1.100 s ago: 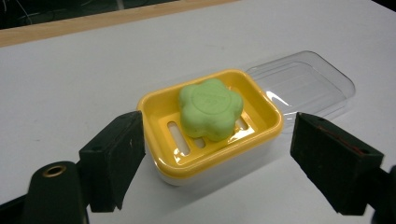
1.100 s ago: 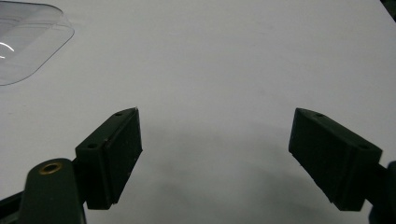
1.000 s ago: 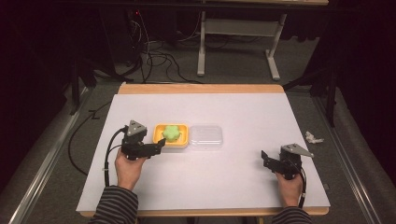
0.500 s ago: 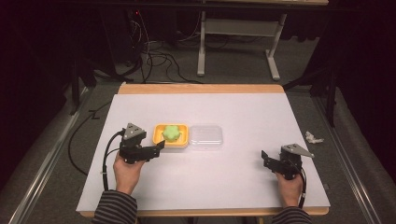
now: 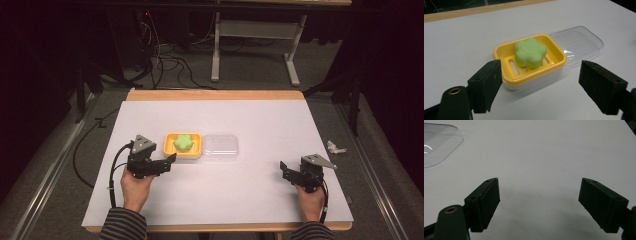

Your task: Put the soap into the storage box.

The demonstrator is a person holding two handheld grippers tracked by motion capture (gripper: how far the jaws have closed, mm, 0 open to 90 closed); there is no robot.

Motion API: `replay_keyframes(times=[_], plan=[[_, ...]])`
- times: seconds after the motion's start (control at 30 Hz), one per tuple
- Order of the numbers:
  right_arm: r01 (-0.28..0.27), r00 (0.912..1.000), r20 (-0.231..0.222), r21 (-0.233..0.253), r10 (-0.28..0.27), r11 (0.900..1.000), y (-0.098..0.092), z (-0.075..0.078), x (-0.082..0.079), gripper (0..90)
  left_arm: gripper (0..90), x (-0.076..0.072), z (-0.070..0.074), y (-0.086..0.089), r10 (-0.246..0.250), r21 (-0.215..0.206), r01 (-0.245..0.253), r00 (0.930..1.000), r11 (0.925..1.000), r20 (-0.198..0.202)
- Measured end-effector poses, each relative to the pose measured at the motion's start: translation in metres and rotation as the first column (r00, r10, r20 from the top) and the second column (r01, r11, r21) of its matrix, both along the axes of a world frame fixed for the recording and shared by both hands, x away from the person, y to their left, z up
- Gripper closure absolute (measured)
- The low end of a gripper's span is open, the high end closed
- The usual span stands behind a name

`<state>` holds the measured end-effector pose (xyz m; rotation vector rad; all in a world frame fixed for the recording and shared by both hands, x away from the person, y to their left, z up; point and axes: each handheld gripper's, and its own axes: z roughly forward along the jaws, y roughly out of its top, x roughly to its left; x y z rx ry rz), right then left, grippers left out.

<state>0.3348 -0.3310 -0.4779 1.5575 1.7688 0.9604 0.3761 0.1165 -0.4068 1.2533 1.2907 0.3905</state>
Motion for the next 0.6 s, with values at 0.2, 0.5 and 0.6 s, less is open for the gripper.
replay_keyframes(times=[0.2, 0.5, 0.6], plan=[[-0.001, 1.0, 0.001, -0.001, 0.001, 1.0, 0.0, 0.0, 0.0, 17.7, 19.6, -0.0032, 0.0005, 0.0018, 0.011, -0.043, -0.011, 0.9999, 0.999, -0.002], [0.001, 1.0, 0.001, -0.002, -0.001, 1.0, 0.0001, 0.0, -0.0001, 17.7, 19.6, -0.0071, -0.0041, -0.0003, -0.001, -0.038, 0.0, 0.9998, 0.9993, -0.02], [-0.001, 1.0, 0.001, -0.002, 0.001, 1.0, 0.0001, 0.0, 0.0, 17.7, 19.1, -0.0082, -0.0061, -0.0005, 0.009, -0.035, -0.01, 0.9997, 0.9993, -0.022]])
